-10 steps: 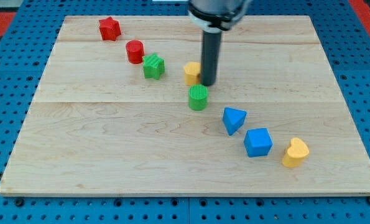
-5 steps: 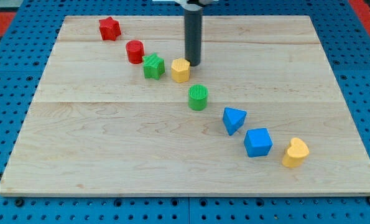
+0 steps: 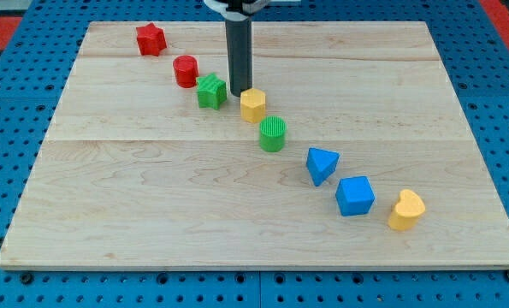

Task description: Push the yellow hexagon in between the green blocks

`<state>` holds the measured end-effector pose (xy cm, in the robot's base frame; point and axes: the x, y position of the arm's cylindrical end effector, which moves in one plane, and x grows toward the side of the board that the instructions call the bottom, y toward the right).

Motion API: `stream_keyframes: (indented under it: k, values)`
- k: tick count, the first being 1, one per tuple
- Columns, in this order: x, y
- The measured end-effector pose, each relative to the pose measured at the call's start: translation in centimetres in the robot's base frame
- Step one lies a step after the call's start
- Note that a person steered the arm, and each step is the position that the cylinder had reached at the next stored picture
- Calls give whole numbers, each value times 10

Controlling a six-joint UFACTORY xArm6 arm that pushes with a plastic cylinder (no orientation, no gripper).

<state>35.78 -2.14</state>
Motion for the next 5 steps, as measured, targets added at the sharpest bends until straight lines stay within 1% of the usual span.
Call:
stream_keyframes:
  k: [2,3,4,5]
  values:
    - [-15,73]
    - [-5,60]
    - [6,20]
    - [8,7]
